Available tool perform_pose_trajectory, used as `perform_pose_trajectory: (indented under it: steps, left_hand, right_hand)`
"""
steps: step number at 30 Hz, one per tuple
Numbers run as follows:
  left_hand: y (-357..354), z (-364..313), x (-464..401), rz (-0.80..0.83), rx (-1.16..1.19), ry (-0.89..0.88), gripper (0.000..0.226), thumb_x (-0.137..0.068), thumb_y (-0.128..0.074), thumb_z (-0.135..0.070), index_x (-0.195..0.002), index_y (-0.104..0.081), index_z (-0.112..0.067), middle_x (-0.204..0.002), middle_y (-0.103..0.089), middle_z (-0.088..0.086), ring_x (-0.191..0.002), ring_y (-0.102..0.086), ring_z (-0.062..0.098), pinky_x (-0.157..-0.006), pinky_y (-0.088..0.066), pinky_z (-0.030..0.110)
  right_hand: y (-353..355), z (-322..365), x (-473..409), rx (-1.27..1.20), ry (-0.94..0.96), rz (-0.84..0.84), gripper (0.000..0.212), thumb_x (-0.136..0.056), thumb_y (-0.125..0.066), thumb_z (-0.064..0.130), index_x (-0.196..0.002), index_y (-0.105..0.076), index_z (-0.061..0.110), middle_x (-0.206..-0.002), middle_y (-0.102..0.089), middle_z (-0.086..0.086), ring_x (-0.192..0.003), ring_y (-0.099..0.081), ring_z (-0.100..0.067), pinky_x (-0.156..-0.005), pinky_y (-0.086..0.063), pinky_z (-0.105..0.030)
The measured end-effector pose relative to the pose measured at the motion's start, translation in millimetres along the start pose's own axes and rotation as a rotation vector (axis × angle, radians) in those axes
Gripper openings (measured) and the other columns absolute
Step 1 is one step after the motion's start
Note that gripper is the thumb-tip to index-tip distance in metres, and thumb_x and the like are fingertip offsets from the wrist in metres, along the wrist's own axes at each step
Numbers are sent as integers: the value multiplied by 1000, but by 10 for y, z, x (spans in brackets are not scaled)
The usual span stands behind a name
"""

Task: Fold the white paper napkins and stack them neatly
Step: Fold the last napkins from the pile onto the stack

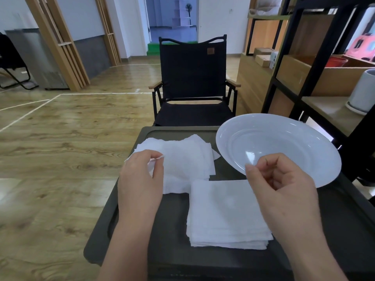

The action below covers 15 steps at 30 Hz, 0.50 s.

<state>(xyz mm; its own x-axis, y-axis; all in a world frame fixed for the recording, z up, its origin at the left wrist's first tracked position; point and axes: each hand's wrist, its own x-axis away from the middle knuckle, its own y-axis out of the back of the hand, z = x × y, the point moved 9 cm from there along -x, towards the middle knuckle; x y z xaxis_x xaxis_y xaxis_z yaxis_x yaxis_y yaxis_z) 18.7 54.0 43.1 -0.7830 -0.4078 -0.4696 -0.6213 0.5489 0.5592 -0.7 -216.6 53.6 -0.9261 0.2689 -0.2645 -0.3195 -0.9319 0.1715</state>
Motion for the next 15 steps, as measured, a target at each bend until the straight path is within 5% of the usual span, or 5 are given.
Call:
perform_pose_trajectory:
  steps: [4,6,9,15]
  left_hand:
    - [134,-290,29,9,290,23,16,-91,-58,-30,-80,-62,-41,-85,-65,-22,-81,-57,-4,-63,-40,13]
    - [199,-468,34,51,438,-24,19,-92,-56,-28,-81,-64,-42,-91,-67,-26,-87,-60,-5,-69,-44,10]
    - [227,-676,91,177,674,-110,27,-90,-58,-12,-81,-67,-35,-101,-69,-17,-102,-64,6,-80,-52,28]
    - [62,-861,237,458,1078,1,33,-66,-72,9,-74,-69,-22,-91,-73,-5,-79,-69,12,-57,-54,27]
  right_hand:
    - [-276,98,97,-11,30,186,15,-83,-70,22,-82,-64,35,-81,-69,13,-75,-66,-5,-60,-52,-19]
    - [-336,151,131,8,61,227,21,-83,-70,22,-90,-64,40,-95,-69,22,-89,-65,1,-66,-53,-13]
    - [-323,193,127,-25,92,235,29,-83,-67,34,-107,-59,49,-115,-62,30,-107,-59,7,-76,-52,-13]
    - [-257,149,90,-227,18,317,56,-69,-60,66,-124,-50,61,-129,-58,29,-122,-54,6,-91,-47,-21]
